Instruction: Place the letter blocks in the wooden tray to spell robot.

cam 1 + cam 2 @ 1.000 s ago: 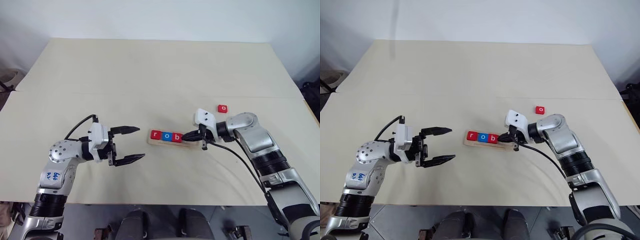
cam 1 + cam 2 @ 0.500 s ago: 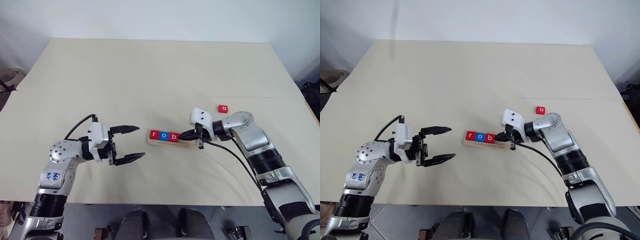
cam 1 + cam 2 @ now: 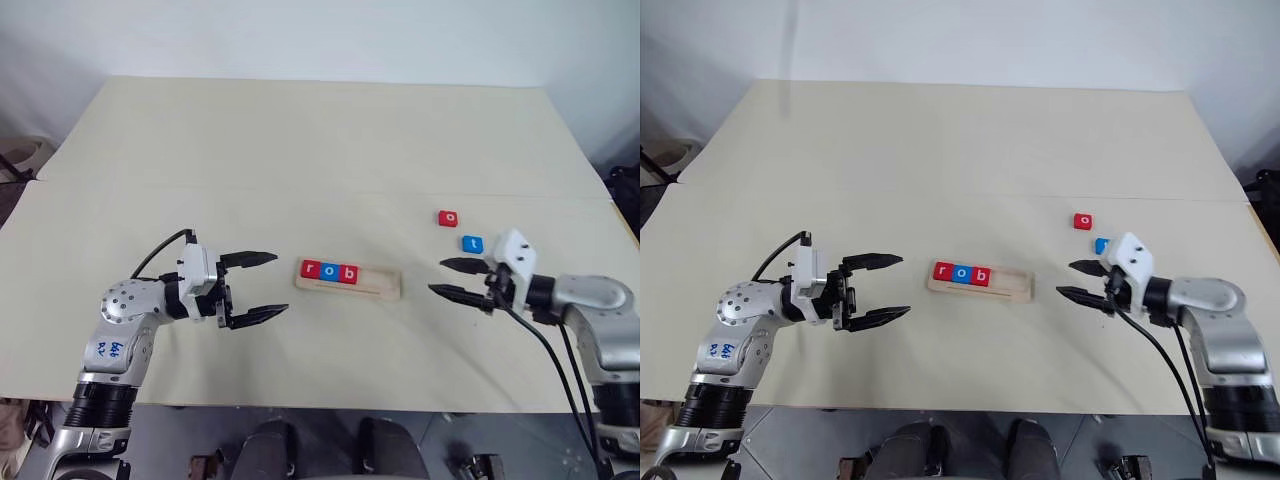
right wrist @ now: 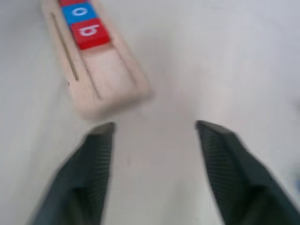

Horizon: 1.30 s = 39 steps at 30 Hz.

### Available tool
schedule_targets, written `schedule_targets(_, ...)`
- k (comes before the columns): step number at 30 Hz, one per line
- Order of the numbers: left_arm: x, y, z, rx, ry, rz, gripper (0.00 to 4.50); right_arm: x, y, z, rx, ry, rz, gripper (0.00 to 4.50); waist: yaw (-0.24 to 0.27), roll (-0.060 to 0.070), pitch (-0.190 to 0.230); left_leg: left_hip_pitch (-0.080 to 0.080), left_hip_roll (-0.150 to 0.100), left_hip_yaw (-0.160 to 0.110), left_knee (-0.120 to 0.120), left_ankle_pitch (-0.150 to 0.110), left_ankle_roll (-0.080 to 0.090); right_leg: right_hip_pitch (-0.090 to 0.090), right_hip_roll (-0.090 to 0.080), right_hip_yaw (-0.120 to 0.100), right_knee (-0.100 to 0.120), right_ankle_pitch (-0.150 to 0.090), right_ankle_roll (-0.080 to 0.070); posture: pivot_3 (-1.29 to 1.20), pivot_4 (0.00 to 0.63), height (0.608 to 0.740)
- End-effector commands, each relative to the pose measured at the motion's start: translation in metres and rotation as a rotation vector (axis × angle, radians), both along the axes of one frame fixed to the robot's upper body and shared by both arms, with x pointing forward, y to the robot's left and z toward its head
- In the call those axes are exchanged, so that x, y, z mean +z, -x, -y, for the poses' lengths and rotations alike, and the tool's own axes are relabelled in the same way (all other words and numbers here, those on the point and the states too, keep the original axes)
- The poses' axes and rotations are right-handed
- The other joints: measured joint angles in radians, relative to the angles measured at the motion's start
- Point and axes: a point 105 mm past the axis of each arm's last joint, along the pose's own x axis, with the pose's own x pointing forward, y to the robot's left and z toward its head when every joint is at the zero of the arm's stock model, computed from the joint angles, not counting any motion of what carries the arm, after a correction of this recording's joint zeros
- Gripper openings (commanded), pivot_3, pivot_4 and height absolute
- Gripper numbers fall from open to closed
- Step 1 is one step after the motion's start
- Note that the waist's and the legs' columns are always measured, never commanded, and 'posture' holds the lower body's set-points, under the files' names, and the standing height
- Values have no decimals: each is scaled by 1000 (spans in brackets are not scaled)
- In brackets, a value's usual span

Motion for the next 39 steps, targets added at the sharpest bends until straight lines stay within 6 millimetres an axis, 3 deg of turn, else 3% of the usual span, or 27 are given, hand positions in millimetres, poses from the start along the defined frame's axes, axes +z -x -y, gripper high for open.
schedule_targets(1,4,-4,-6,21,24,18,4500,16,26,25,-121,-46,153,4204,6,0,0,0,0,0,0,0,0,0,0,0,-1,0,0,0,150,740)
schedule_targets(2,4,-6,-7,27,26,16,4500,12,35,30,-160,-52,156,4485,5,0,0,0,0,1,0,0,0,0,0,0,-1,0,0,0,150,740)
schedule_targets(9,4,-16,-8,17,19,12,4500,-12,78,57,-361,-55,162,4485,5,0,0,1,0,1,0,0,0,1,0,2,0,0,0,0,150,740)
schedule_targets(15,7,-19,-8,12,15,19,4500,-18,85,63,-411,-72,179,4485,-4,1,0,2,0,1,-1,0,0,0,0,3,1,0,0,0,150,740)
schedule_targets(18,8,-19,-8,12,13,26,4500,-9,68,58,-399,-82,202,4485,-8,1,0,2,0,1,-1,0,0,0,0,3,1,0,0,0,150,740)
schedule_targets(22,9,-16,-7,16,14,33,4500,-4,31,70,-530,-44,82,4485,-17,1,-1,3,0,1,0,0,0,0,-1,4,2,0,0,0,150,740)
schedule_targets(26,9,-14,-8,29,15,36,4500,22,-1,59,-501,-99,53,4485,-19,1,-1,2,1,1,0,0,0,0,-1,3,3,0,-1,0,150,740)
schedule_targets(29,8,-13,-7,33,17,35,4500,26,-27,57,-549,-120,-34,4485,-20,1,-1,2,1,0,0,0,0,0,-1,2,2,-1,-1,0,150,740)
schedule_targets(35,8,-11,-4,38,28,39,4500,24,-54,52,-558,-68,-134,4485,-13,1,-1,0,0,0,0,0,0,-1,-1,1,2,-1,-1,0,150,740)
schedule_targets(39,7,-10,-4,41,29,39,4500,36,-68,48,-575,-109,-128,4485,-18,1,-1,-1,-1,0,0,0,0,-1,-2,1,2,0,-1,0,150,740)
